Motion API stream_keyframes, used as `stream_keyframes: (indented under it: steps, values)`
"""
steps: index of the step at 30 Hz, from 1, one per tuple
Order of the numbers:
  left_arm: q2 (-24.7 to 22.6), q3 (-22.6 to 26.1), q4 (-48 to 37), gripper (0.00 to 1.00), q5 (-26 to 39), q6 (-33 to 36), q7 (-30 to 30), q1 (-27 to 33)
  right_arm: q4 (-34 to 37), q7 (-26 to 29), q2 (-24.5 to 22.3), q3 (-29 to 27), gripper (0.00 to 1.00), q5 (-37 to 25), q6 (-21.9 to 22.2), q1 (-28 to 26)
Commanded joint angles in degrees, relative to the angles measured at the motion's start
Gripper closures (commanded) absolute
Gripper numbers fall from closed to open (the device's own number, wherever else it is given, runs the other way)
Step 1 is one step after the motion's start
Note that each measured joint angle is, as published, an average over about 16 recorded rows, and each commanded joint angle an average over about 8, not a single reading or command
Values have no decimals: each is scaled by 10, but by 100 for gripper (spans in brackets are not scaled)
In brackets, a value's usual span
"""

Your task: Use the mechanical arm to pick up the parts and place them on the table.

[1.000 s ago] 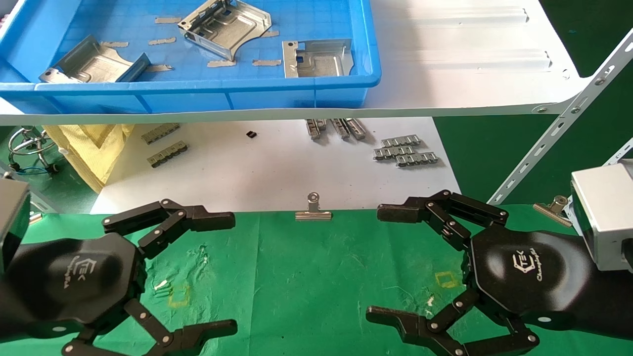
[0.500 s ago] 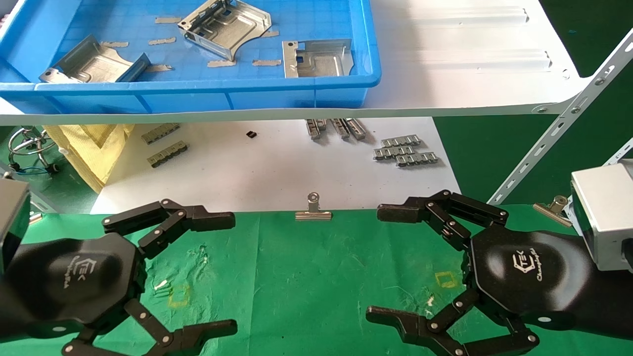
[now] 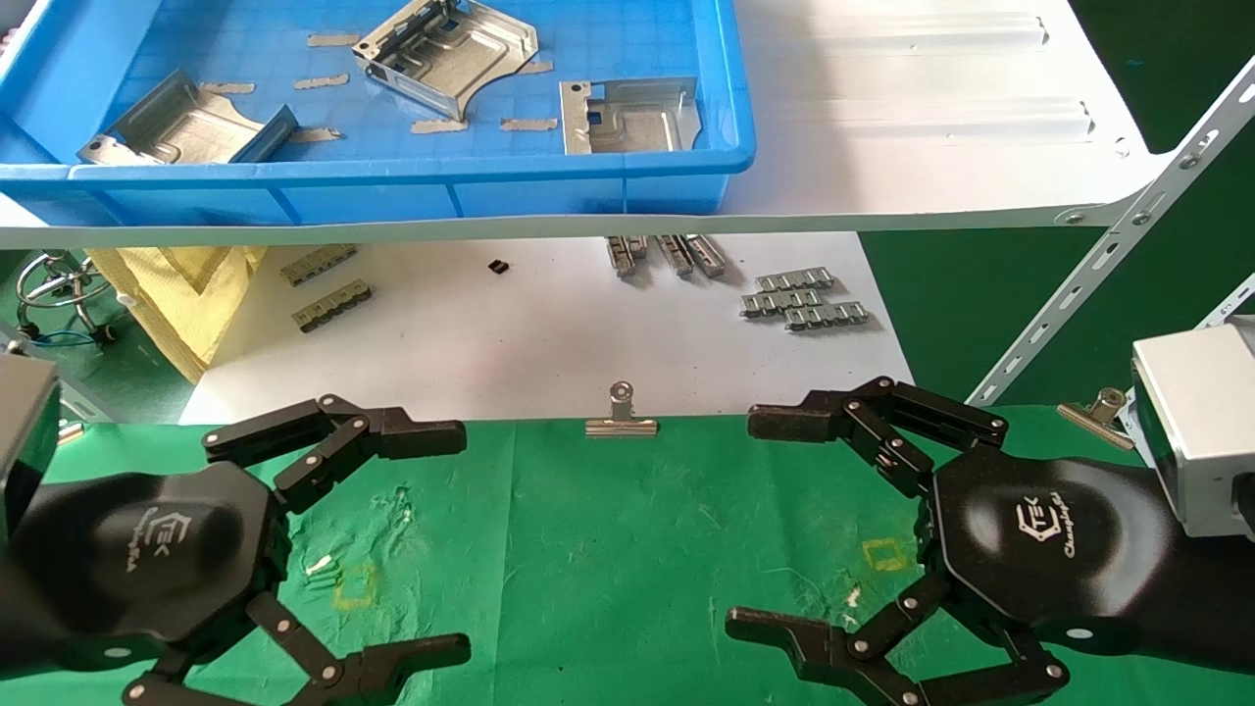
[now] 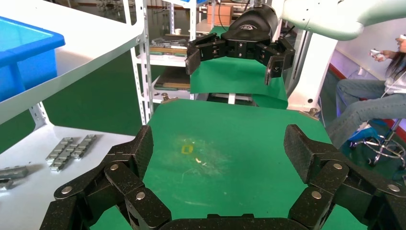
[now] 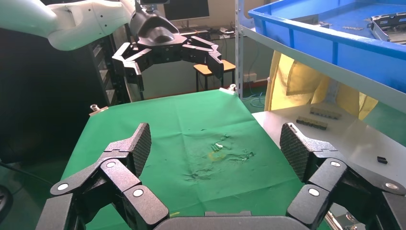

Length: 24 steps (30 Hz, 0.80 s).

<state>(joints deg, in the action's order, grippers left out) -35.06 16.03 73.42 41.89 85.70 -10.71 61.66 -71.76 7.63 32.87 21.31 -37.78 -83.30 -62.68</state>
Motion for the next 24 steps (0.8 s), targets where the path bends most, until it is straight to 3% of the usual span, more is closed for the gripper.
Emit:
stream_keyframes:
  steps: [1,20,24]
  values:
    - [0,0,0,0,0,0,0,0,0,0,0,0,0,0,0,0]
    - [0,0,0,0,0,0,0,0,0,0,0,0,0,0,0,0]
    - [0,0,0,0,0,0,0,0,0,0,0,0,50,0,0,0]
